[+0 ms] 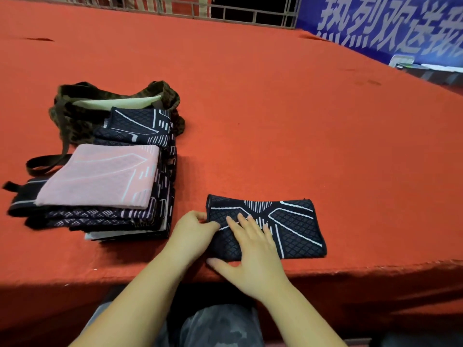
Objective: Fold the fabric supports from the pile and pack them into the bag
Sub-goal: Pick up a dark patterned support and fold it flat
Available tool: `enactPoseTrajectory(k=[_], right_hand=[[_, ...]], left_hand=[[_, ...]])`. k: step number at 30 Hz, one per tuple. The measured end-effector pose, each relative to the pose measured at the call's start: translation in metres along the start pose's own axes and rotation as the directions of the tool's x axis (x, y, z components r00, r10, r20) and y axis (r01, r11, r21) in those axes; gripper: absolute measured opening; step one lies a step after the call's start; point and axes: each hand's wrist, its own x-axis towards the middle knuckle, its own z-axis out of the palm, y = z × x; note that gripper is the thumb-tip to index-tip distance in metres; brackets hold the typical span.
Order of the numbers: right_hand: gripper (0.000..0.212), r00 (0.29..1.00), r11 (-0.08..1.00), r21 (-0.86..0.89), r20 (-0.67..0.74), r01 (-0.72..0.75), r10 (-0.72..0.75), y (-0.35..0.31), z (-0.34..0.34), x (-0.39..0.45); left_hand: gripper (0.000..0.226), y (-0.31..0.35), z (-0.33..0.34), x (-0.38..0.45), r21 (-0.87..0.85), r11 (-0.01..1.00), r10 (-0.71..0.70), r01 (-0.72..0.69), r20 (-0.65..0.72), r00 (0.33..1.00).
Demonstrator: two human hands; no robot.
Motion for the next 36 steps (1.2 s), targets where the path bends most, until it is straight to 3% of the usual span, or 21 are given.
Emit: enactPoseTrajectory(k=[2, 4, 5, 7, 9, 11, 13, 16, 20, 29, 33, 36], right_hand=[[0.082, 1.000, 0.999, 0.051, -0.007, -0.011, 0.011, -0.002, 0.000, 0.000], [0.056, 0.986, 0.946, 0.306, -0.095, -0.105, 0.140, -0.005, -0.003, 0.001], [0.038, 0.956, 0.871, 0.463, -0.140, -0.167, 0.258, -0.008, -0.007, 0.002], [0.021, 0.855, 0.690, 0.688, -0.201, -0.224, 0.477, -0.009, -0.017, 0.005], [0.025, 0.765, 0.625, 0.748, -0.264, -0.223, 0.588, 0.000, -0.027, 0.005], [0.038, 0.720, 0.655, 0.712, -0.314, -0.253, 0.619, 0.014, -0.036, 0.001], [0.055, 0.714, 0.700, 0.664, -0.355, -0.261, 0.603, 0.026, -0.045, -0.006], [0.070, 0.726, 0.766, 0.559, -0.377, -0.316, 0.575, 0.039, -0.051, -0.017], [0.057, 0.734, 0.840, 0.351, -0.418, -0.413, 0.536, 0.055, -0.046, -0.028], [0.051, 0.722, 0.827, 0.264, -0.405, -0.496, 0.561, 0.062, -0.053, -0.023], [0.040, 0.739, 0.812, 0.204, -0.339, -0.546, 0.582, 0.070, -0.069, -0.003], [0.017, 0.750, 0.802, 0.167, -0.286, -0.574, 0.596, 0.079, -0.077, 0.003]], left_hand=[[0.015, 0.011, 0.004, -0.007, -0.303, 0.953, 0.037, -0.004, 0.103, 0.994], [0.021, 0.021, 0.009, -0.008, -0.469, 0.883, 0.084, -0.011, 0.135, 0.987], [0.021, 0.024, 0.010, -0.007, -0.519, 0.854, 0.104, -0.028, 0.119, 0.987], [0.018, 0.023, 0.015, -0.001, -0.478, 0.869, 0.177, -0.126, 0.064, 0.982], [0.023, 0.015, 0.023, 0.002, -0.229, 0.919, 0.342, -0.322, 0.050, 0.939], [0.036, 0.008, 0.036, 0.003, 0.076, 0.837, 0.532, -0.542, 0.123, 0.838], [0.052, 0.010, 0.052, 0.003, 0.268, 0.704, 0.604, -0.658, 0.261, 0.753], [0.064, 0.017, 0.071, 0.005, 0.434, 0.594, 0.555, -0.677, 0.388, 0.736], [0.072, 0.017, 0.084, 0.011, 0.565, 0.446, 0.511, -0.694, 0.476, 0.716], [0.099, 0.006, 0.082, 0.020, 0.574, 0.308, 0.456, -0.758, 0.611, 0.648], [0.095, 0.007, 0.080, 0.021, 0.551, 0.302, 0.444, -0.778, 0.641, 0.626], [0.083, 0.008, 0.080, 0.021, 0.556, 0.310, 0.431, -0.771, 0.641, 0.635]])
